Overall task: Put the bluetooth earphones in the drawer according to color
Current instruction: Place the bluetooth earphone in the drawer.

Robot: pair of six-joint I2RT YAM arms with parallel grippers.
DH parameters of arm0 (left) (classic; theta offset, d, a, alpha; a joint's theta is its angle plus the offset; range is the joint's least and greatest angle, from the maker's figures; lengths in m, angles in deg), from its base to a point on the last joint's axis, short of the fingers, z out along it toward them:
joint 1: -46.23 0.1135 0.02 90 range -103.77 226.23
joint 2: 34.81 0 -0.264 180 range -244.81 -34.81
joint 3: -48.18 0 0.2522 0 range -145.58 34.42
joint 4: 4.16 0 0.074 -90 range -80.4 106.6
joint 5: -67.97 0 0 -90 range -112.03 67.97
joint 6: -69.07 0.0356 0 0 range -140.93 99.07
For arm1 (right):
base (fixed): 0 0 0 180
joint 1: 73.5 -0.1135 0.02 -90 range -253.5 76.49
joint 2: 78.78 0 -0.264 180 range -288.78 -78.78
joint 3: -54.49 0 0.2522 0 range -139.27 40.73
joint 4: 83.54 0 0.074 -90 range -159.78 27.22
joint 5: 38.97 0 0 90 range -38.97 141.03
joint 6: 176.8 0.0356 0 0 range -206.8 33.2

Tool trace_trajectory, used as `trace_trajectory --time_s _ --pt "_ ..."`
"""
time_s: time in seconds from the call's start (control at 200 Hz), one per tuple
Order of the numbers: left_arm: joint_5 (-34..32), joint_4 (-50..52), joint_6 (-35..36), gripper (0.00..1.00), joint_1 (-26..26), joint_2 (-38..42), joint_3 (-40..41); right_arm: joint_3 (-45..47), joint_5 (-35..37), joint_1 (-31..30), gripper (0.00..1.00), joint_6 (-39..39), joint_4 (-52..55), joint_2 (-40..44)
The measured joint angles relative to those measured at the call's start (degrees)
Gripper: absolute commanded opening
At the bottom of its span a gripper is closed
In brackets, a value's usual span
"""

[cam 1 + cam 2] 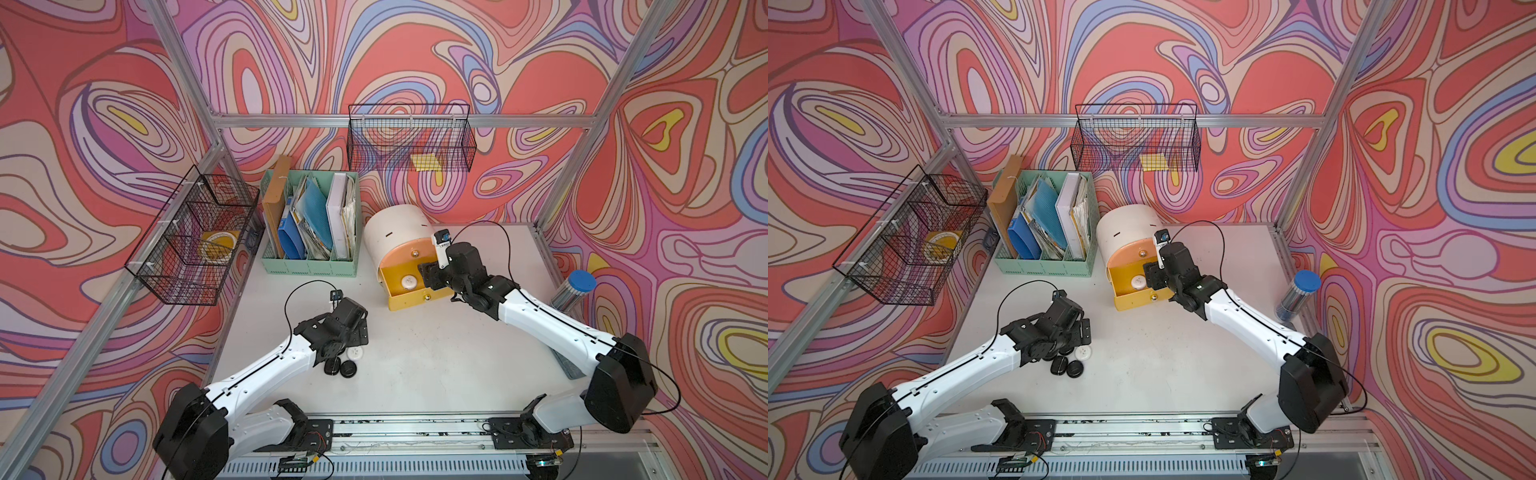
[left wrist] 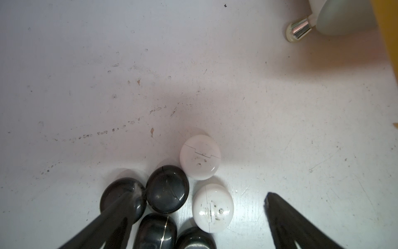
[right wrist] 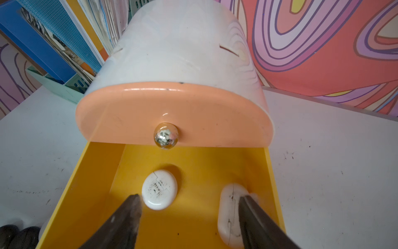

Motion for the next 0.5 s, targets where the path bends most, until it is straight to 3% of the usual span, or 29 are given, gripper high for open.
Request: trace_trajectory --time_s 0.285,0.496 --pt "1.6 -1.0 1.0 0.97 0.3 -8.1 -2.6 8.8 -2.3 0.0 0.84 3.3 0.7 12.9" --pt "3.3 -2.6 1.3 0.81 0.3 -11.7 -2.6 17.4 -2.7 0.0 0.84 6.3 0.9 19.7"
